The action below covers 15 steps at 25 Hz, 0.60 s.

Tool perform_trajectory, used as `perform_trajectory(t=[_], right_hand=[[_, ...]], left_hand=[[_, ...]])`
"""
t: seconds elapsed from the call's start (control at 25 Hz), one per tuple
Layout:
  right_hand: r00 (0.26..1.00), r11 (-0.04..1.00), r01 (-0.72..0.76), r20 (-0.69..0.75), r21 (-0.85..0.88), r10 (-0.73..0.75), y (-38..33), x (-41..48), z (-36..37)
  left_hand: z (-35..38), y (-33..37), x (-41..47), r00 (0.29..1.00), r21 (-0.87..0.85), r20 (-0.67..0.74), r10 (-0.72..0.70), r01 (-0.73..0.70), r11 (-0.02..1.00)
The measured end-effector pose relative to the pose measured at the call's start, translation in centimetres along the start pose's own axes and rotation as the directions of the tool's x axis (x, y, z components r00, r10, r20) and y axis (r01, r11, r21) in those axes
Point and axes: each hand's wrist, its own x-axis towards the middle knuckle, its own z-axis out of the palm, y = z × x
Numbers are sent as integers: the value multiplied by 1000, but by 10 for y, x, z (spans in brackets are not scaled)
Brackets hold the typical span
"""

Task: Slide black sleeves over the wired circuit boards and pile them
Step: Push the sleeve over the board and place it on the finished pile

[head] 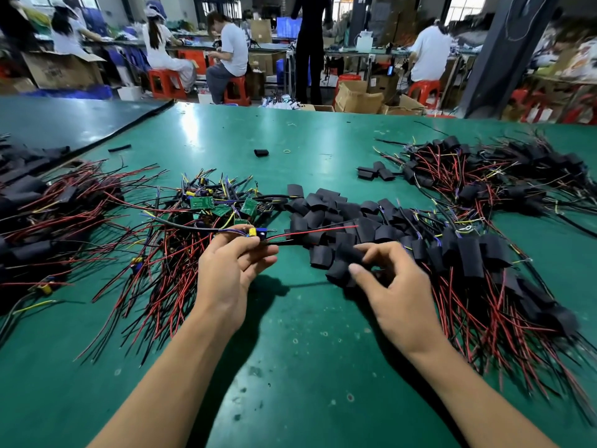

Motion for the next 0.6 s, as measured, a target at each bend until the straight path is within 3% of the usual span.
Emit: perform_trajectory(t=[0.2,0.6], right_hand=[[986,985,-61,-143,163,85,7,7,-9],[989,976,-42,-130,212,71,3,5,-8]], left_hand=[[-1,-1,1,1000,13,-10,25,-25,1000],[0,-1,-1,1000,56,14,-14,13,998]])
